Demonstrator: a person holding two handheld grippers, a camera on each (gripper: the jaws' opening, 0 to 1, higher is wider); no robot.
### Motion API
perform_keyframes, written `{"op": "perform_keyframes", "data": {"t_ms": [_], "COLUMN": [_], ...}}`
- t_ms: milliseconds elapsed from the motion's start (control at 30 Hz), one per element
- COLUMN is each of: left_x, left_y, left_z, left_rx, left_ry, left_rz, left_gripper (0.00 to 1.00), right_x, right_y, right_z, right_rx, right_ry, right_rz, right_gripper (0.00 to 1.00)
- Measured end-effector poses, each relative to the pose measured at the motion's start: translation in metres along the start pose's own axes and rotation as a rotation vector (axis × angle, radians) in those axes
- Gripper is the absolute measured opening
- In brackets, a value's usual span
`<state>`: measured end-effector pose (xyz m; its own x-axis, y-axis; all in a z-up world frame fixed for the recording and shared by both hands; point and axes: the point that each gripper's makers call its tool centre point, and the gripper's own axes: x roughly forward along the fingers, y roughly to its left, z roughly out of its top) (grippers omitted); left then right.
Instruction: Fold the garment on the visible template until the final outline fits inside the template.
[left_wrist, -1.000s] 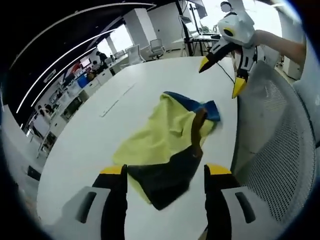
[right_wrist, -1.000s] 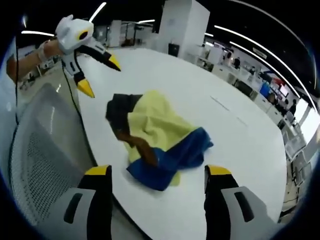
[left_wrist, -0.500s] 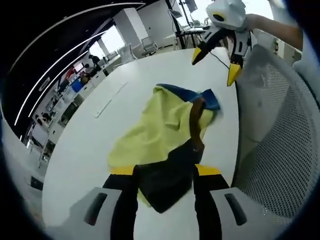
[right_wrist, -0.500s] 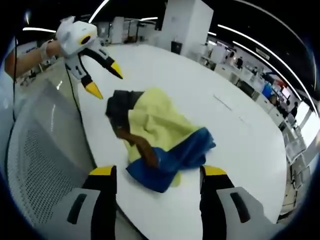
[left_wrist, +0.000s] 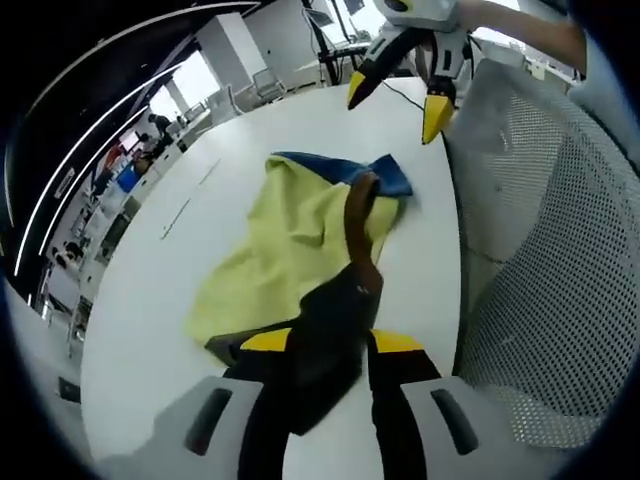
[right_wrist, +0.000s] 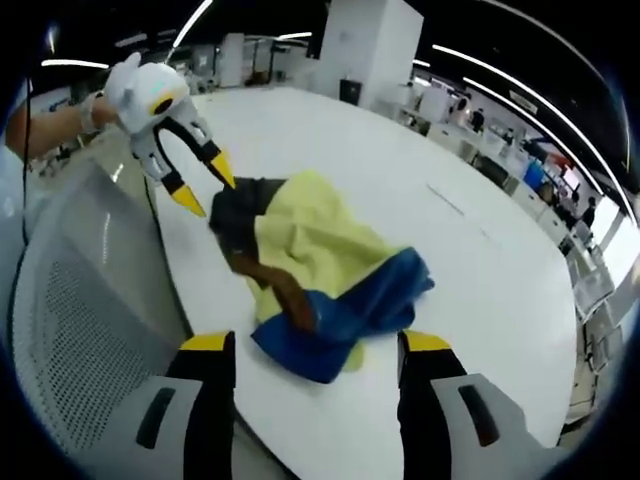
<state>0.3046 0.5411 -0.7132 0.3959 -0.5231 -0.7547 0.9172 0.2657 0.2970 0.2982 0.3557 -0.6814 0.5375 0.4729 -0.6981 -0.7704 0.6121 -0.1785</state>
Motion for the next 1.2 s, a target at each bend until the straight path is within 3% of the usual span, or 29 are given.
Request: {"op": "perform_keyframes", "data": {"t_ms": [400,600,933,1200], "left_x": [0.017,0.026,0.036,0.043], "left_y": [-0.013,-0.023,-0.022,-0.018], "left_z": [0.004,0.006,0.002,-0.007], "left_rx": [0.122,0.175,0.249,0.362], "left_ry": [0.005,0.008,0.04,0.097], "left_rz": [-0.048,-0.104,-0.109,-0.082], "left_gripper": [0.17,0.15,0.16,0.17], "right_x": [0.002,0.002,0.002,0.003], "right_y": [0.002,0.001,0.001,0.001], "right_z": [-0.003,-0.004,-0.006,-0.006], "right_rx": [0.004,0.003,0.014,0.018], "right_ry": [0.008,0.01,0.012,0.013], "right_rz": [0.008,0.004,0.007,0.009], "right_gripper": [0.64,0.63,0.63,0.63]}}
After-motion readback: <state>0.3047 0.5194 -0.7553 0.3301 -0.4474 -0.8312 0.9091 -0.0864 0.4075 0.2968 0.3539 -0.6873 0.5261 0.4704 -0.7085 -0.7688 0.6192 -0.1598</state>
